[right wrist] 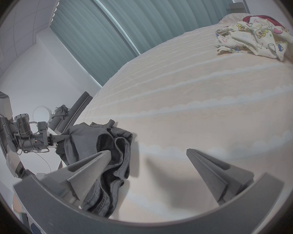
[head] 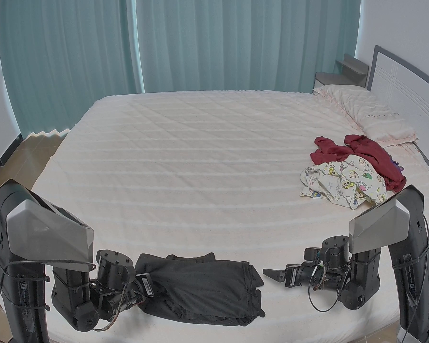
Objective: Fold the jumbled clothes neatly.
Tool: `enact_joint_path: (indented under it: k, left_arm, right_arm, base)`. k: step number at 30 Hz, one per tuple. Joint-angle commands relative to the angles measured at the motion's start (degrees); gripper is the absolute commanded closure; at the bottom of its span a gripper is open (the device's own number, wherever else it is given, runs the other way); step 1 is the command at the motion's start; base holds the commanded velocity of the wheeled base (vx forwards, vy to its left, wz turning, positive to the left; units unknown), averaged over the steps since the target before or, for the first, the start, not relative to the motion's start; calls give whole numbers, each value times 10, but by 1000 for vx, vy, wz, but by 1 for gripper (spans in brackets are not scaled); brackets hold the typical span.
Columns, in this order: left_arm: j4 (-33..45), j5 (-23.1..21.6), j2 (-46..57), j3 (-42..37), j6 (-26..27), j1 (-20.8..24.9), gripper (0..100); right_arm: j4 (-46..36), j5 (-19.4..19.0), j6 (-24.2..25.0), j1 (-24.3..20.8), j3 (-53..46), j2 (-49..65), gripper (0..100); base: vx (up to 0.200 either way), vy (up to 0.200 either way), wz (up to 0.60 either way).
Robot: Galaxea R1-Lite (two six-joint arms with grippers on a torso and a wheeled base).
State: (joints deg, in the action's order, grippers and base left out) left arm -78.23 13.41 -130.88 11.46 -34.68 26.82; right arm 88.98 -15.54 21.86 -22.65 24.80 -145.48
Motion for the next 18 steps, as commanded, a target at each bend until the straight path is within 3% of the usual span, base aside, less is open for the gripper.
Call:
enact_joint_path:
  k: [1, 8, 18]
  left_arm:
    - [-2, 0, -18, 0, -1, -3, 100]
    - [-3, 1, -36, 2, -4, -2, 100]
    - [-3, 5, -54, 10, -15, -1, 100]
  right_arm:
    - [7, 0, 0, 2, 1, 1, 0]
    - [7, 0, 0, 2, 1, -1, 0]
    - [7, 0, 0, 2, 3, -2, 0]
  base:
    - [0, 200, 0]
    - [0, 200, 0]
    - [0, 0, 0]
